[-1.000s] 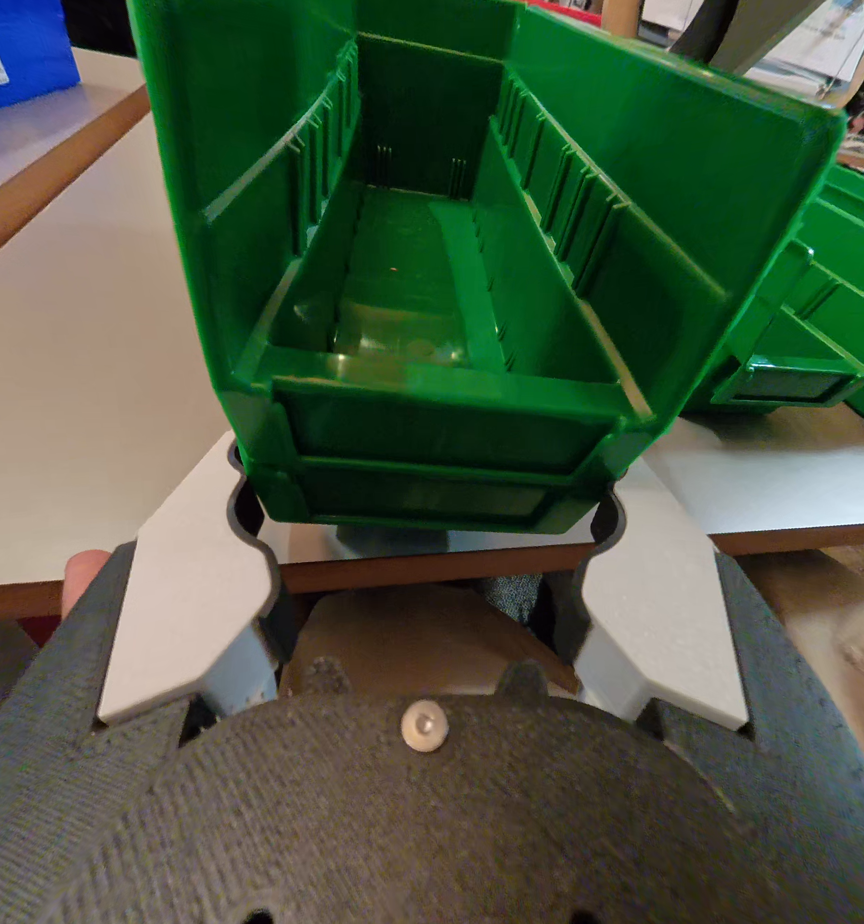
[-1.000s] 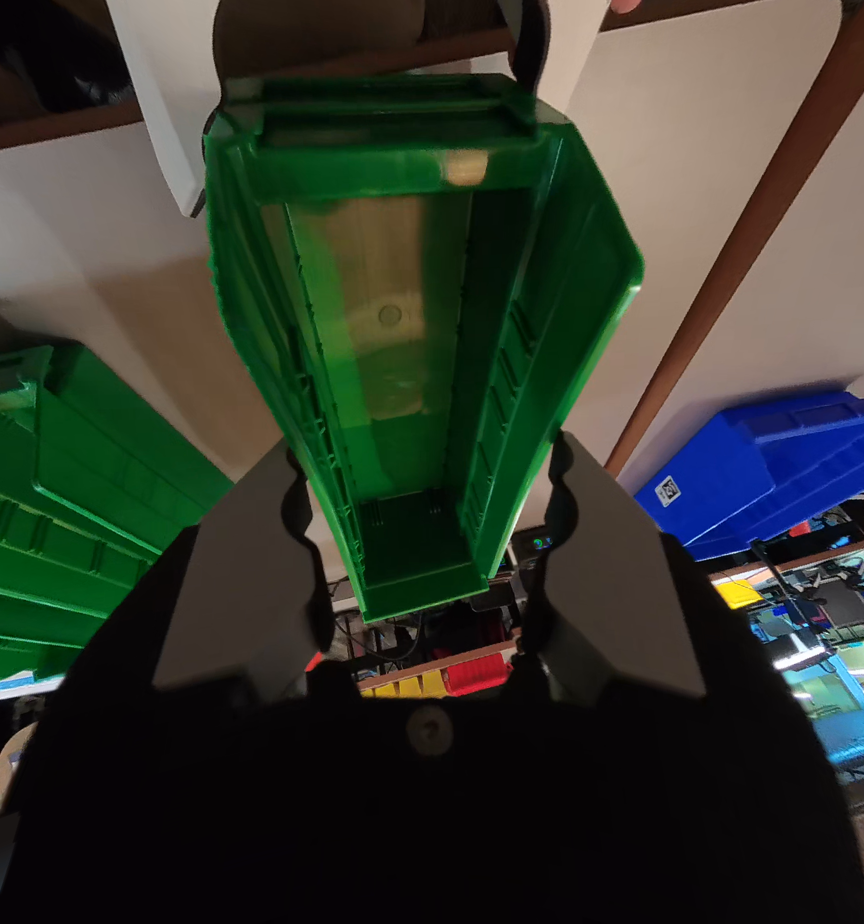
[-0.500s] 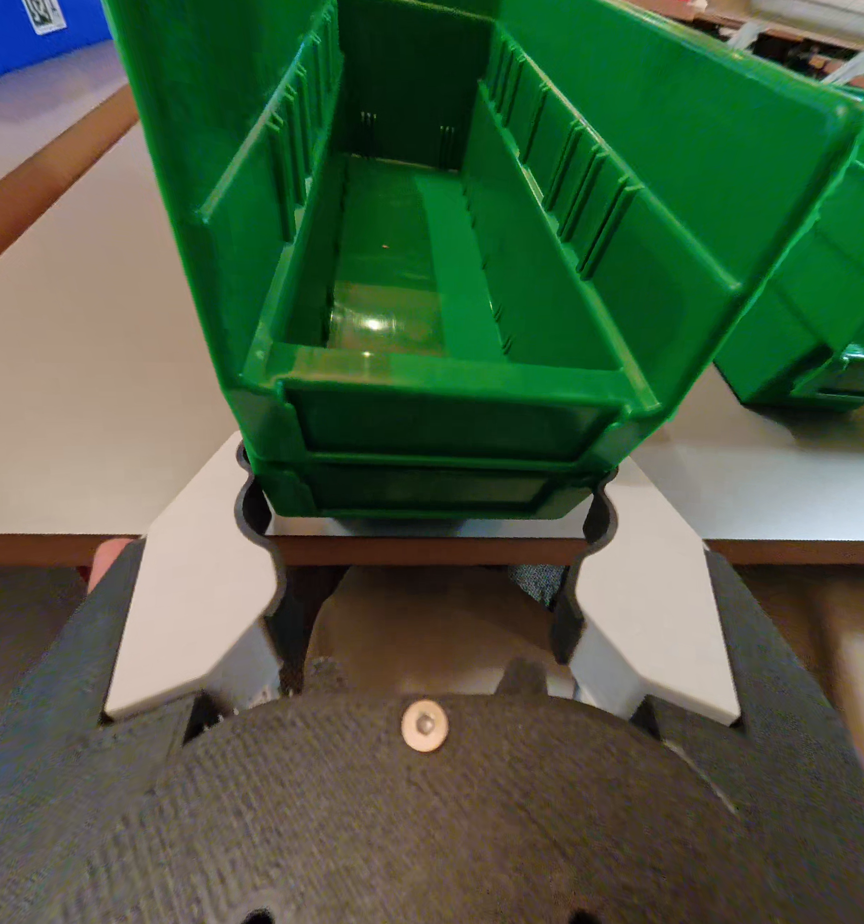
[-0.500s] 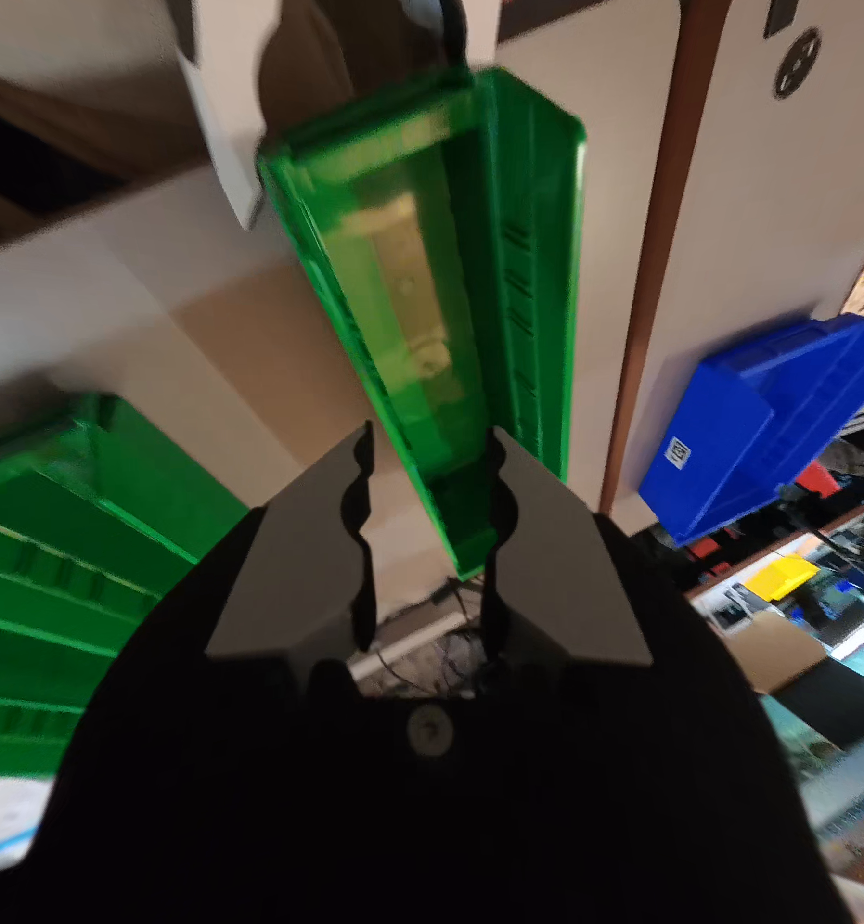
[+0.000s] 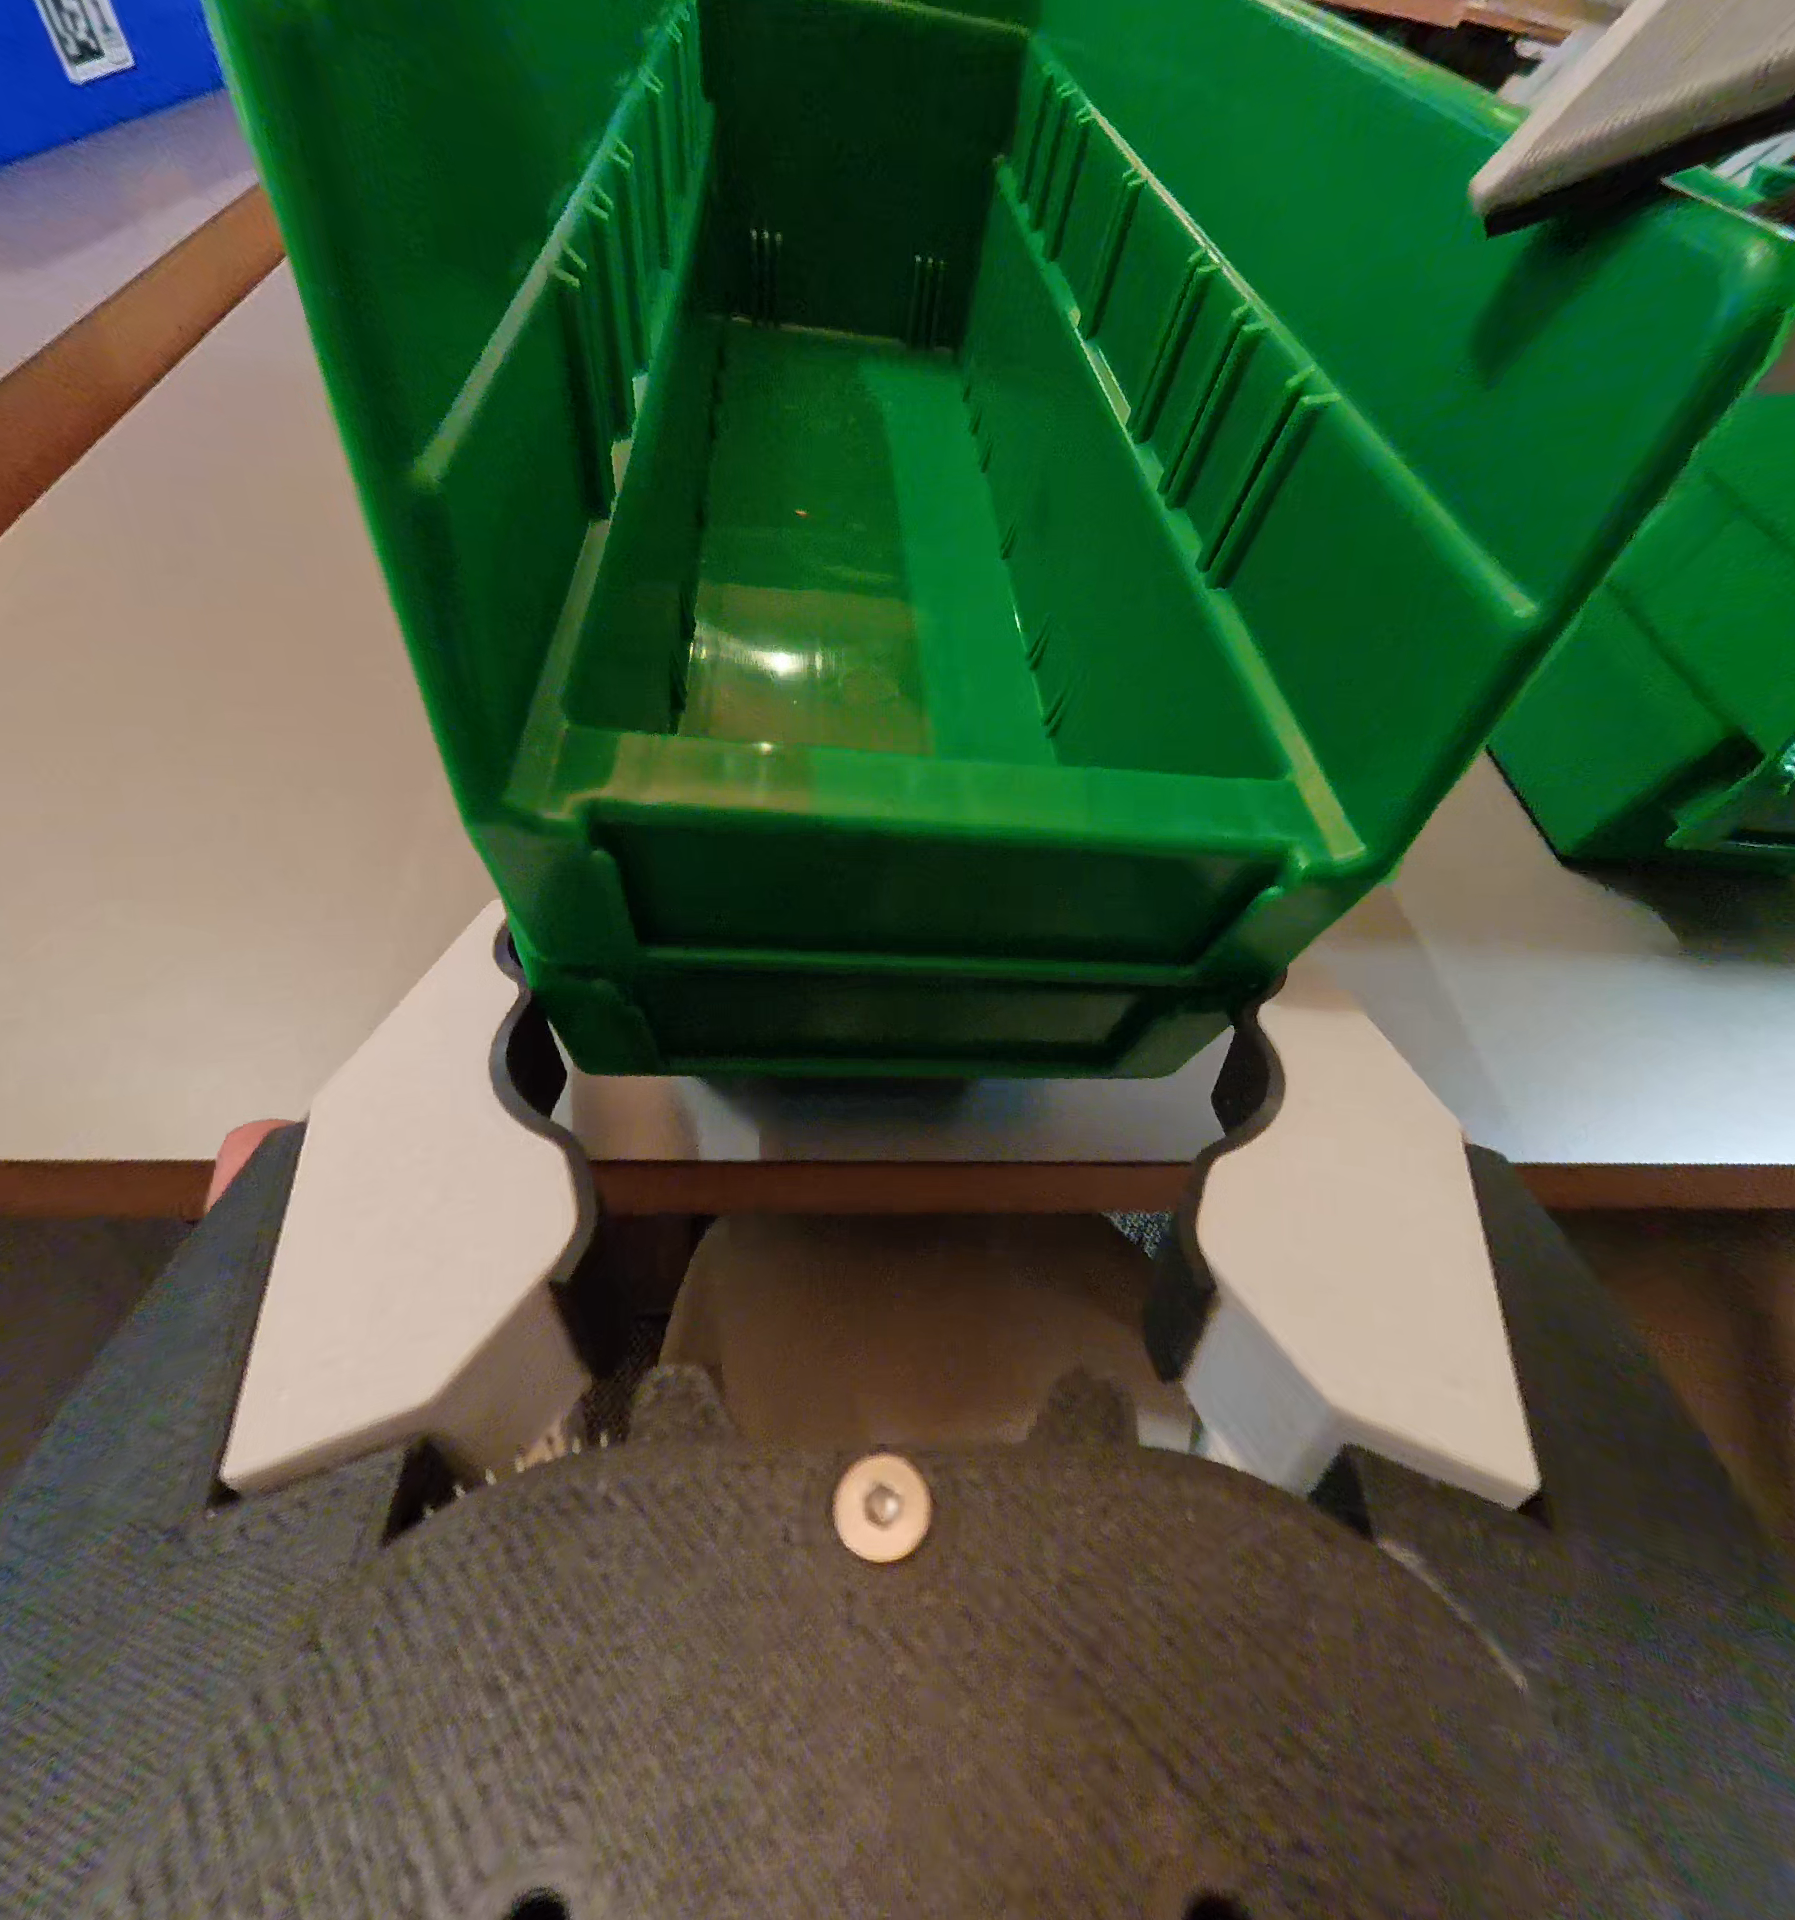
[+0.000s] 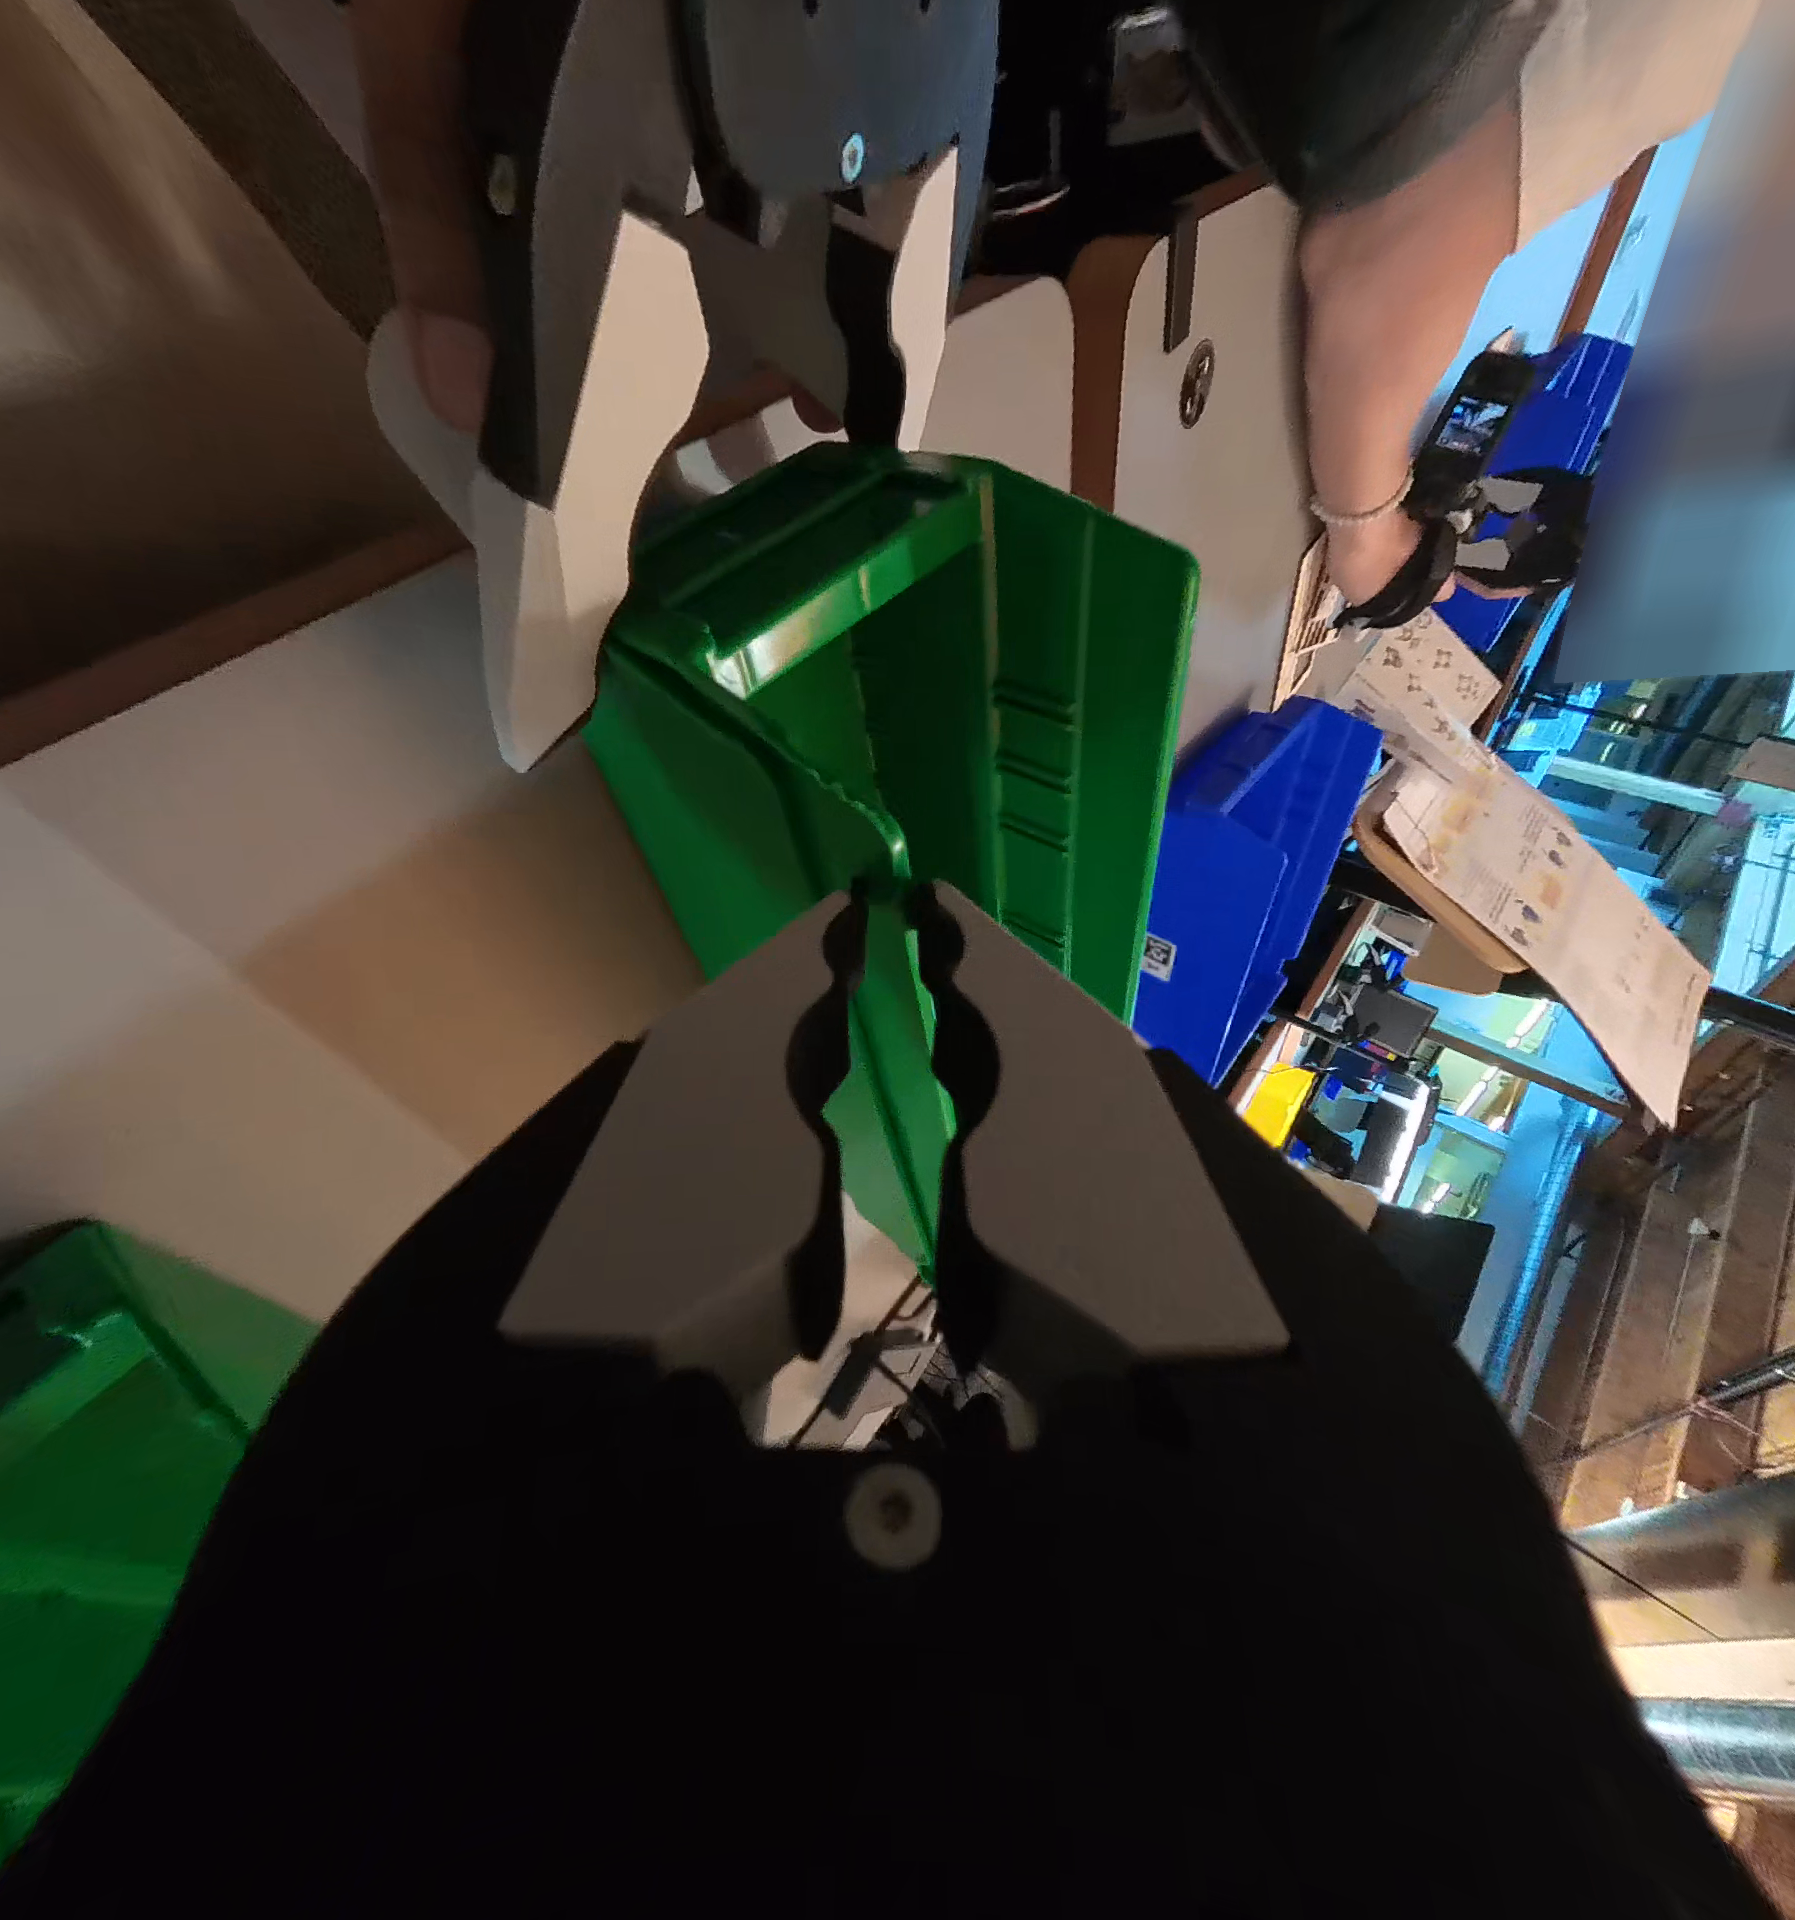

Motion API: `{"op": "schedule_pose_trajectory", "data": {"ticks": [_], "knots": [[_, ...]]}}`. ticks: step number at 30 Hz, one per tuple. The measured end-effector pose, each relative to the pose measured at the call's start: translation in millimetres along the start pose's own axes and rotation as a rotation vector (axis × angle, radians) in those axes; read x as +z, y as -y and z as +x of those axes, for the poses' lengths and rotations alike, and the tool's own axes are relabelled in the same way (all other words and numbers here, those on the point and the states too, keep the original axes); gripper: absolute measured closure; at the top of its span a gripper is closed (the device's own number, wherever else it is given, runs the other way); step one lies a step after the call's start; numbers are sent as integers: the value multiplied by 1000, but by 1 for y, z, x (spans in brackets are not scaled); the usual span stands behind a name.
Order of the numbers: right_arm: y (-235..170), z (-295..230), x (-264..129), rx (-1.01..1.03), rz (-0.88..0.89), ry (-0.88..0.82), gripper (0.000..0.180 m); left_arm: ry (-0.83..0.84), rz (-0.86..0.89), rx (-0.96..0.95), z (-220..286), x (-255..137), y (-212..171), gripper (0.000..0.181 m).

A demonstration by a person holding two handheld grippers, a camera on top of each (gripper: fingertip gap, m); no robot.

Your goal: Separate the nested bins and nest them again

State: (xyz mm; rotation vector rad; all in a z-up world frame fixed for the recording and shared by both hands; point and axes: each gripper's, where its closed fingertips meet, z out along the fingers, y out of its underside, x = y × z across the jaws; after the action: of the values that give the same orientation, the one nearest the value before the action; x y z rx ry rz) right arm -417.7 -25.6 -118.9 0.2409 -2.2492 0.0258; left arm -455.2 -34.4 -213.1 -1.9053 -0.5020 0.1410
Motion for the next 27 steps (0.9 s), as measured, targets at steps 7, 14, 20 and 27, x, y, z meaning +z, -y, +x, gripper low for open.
{"op": "schedule_pose_trajectory", "data": {"ticks": [7, 14, 20, 27], "knots": [[-7, 9, -3, 115, 39, -20, 173, -5, 18, -27, 2, 4, 6, 52], [-8, 24, -4, 314, 114, -63, 179, -21, 26, -93, 3, 7, 7, 52], [-8, 14, -5, 365, 161, -34, 177, 3, 5, -40, 1, 6, 4, 53], [-28, 33, -21, 628, 322, -58, 140, 9, -4, -54, 1, 8, 4, 53]]}}
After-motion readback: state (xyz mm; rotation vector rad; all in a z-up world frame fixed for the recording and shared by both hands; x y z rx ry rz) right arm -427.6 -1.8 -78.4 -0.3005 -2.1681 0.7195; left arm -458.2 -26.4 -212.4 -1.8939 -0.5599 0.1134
